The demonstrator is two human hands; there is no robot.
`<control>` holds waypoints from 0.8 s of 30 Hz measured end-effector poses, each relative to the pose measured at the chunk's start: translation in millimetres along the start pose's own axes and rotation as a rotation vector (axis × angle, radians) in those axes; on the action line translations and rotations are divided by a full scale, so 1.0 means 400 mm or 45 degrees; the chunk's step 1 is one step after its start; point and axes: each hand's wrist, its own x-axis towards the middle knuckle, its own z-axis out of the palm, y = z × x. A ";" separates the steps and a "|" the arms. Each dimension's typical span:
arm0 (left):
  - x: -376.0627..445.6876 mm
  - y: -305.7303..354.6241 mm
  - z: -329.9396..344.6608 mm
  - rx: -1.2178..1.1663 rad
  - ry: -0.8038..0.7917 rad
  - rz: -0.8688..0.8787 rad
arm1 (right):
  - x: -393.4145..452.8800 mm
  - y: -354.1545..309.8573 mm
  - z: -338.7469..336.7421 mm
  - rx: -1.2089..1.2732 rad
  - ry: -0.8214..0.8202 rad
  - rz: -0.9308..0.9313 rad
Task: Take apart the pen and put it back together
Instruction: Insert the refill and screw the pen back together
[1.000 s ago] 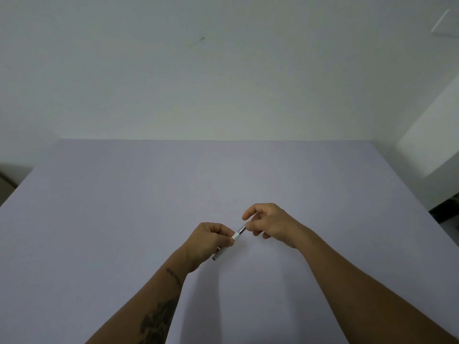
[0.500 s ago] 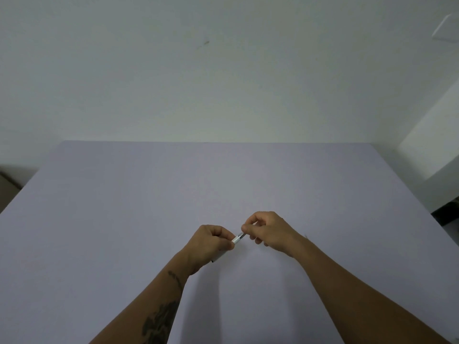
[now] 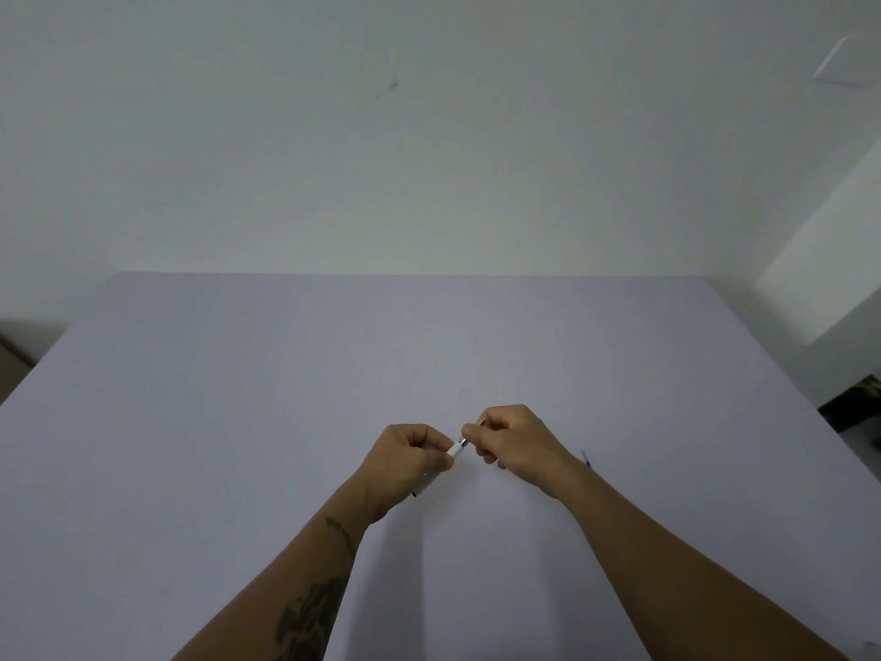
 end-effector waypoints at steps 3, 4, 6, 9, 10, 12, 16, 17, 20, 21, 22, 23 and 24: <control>0.002 0.005 0.003 0.004 0.002 0.001 | -0.001 -0.008 -0.016 0.168 -0.036 0.033; 0.002 0.006 0.004 0.004 0.004 0.003 | 0.000 -0.008 -0.021 0.270 -0.068 0.058; 0.003 0.010 0.005 0.007 0.007 0.004 | -0.005 -0.010 -0.024 0.419 -0.111 0.101; 0.003 0.016 0.005 0.000 0.015 0.008 | -0.008 -0.004 -0.020 0.529 -0.100 0.153; 0.002 0.018 0.006 0.000 0.017 0.012 | -0.008 -0.001 -0.016 0.564 -0.094 0.166; -0.001 0.021 0.008 0.001 0.022 0.023 | -0.007 0.004 -0.005 0.602 -0.078 0.193; -0.008 0.029 0.018 -0.020 0.041 0.046 | -0.001 0.007 0.000 0.611 -0.042 0.187; -0.009 0.031 0.019 -0.025 0.046 0.051 | -0.002 0.004 -0.007 0.626 -0.054 0.167; -0.009 0.037 0.018 -0.056 0.056 0.057 | -0.002 0.002 -0.035 0.788 -0.164 0.132; -0.008 0.039 0.017 -0.063 0.058 0.059 | -0.003 0.000 -0.041 0.811 -0.188 0.128; -0.007 0.040 0.016 -0.061 0.058 0.060 | -0.003 0.000 -0.044 0.800 -0.195 0.124; -0.006 0.041 0.015 -0.056 0.057 0.058 | -0.004 0.000 -0.043 0.779 -0.188 0.122; -0.005 0.041 0.016 -0.052 0.056 0.055 | -0.006 -0.002 -0.040 0.762 -0.174 0.125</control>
